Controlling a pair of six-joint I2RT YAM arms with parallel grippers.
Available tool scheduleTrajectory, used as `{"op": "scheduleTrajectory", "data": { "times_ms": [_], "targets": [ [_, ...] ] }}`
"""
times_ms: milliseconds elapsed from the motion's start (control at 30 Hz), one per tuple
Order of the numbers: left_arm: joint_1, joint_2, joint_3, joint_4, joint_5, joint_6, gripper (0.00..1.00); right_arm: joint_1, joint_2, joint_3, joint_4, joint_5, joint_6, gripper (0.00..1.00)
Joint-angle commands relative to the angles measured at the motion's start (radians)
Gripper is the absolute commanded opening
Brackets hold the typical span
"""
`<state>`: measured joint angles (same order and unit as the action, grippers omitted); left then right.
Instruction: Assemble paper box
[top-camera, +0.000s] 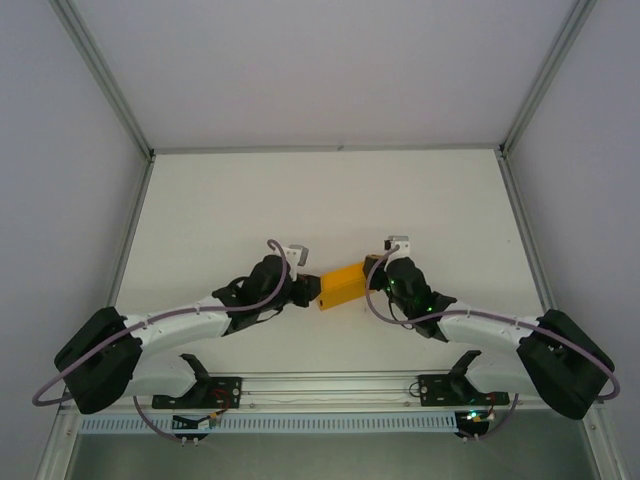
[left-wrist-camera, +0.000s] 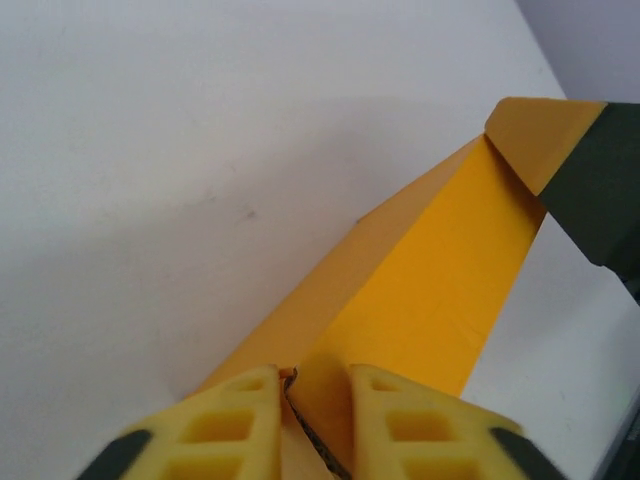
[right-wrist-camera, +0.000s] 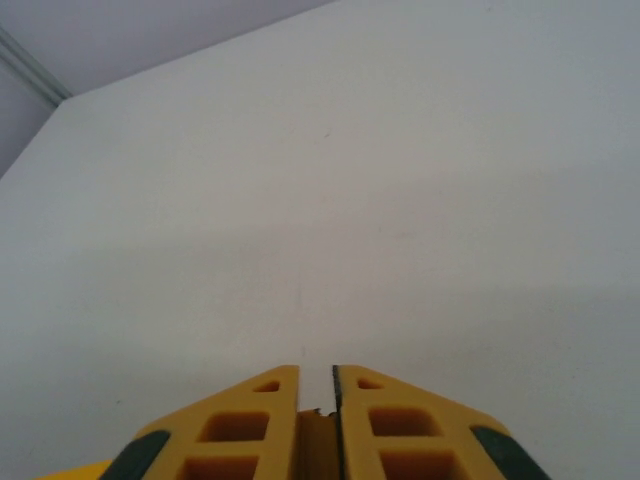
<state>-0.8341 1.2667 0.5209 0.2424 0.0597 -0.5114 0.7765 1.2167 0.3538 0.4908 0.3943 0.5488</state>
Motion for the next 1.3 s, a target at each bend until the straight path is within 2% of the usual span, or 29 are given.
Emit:
{"op": "scheduleTrajectory", "data": {
  "times_ms": [0, 133, 200, 300, 400, 500, 600, 667, 767, 867, 900, 967, 1033, 1133, 1200, 1267],
  "targets": [
    [-0.006, 0.08, -0.091, -0.112, 0.012, 0.026, 0.11, 0.021, 0.086, -0.113, -0.12, -0.124, -0.075, 0.09],
    [-0.006, 0.047, -0.104, -0.158, -0.033, 0.038, 0.08, 0.021, 0.136, -0.182, 0.068, -0.157, -0.142, 0.04],
    [-0.004, 0.046, -0.099, -0.173, -0.045, 0.038, 0.08, 0.02, 0.164, -0.178, 0.091, -0.17, -0.157, 0.0],
    [-0.007, 0.062, -0.091, -0.18, -0.058, 0.033, 0.06, 0.02, 0.204, -0.182, 0.137, -0.152, -0.164, 0.0],
    [-0.007, 0.08, -0.088, -0.175, -0.058, 0.031, 0.05, 0.021, 0.228, -0.229, 0.292, -0.141, -0.176, 0.0],
    [-0.008, 0.075, -0.069, -0.188, -0.047, 0.036, 0.07, 0.021, 0.204, -0.218, 0.265, -0.133, -0.191, 0.0],
    [-0.011, 0.051, -0.019, -0.259, -0.064, 0.052, 0.19, 0.021, 0.122, -0.174, 0.152, -0.124, -0.192, 0.02],
    [-0.014, 0.031, 0.029, -0.315, -0.087, 0.064, 0.32, 0.021, 0.048, -0.138, 0.028, -0.102, -0.185, 0.05],
    [-0.016, 0.023, 0.123, -0.414, -0.117, 0.074, 0.38, 0.021, -0.052, -0.067, -0.145, -0.009, -0.148, 0.25],
    [-0.016, 0.031, 0.223, -0.51, -0.172, 0.061, 0.61, 0.021, -0.116, 0.002, -0.265, -0.012, -0.151, 0.38],
    [-0.016, 0.03, 0.25, -0.529, -0.183, 0.065, 0.62, 0.02, -0.129, 0.023, -0.295, -0.006, -0.149, 0.41],
    [-0.016, 0.026, 0.301, -0.576, -0.216, 0.06, 0.74, 0.021, -0.148, 0.067, -0.343, -0.001, -0.165, 0.46],
    [-0.016, 0.021, 0.343, -0.603, -0.223, 0.077, 0.79, 0.02, -0.159, 0.114, -0.388, 0.009, -0.174, 0.55],
    [-0.016, 0.008, 0.396, -0.652, -0.247, 0.09, 1.0, 0.016, -0.163, 0.193, -0.468, 0.01, -0.201, 0.62],
    [-0.016, -0.001, 0.42, -0.689, -0.29, 0.09, 1.0, 0.007, -0.159, 0.236, -0.506, -0.004, -0.221, 0.69],
    [-0.016, -0.009, 0.425, -0.704, -0.283, 0.095, 1.0, -0.014, -0.153, 0.276, -0.572, -0.021, -0.221, 0.73]
  ]
}}
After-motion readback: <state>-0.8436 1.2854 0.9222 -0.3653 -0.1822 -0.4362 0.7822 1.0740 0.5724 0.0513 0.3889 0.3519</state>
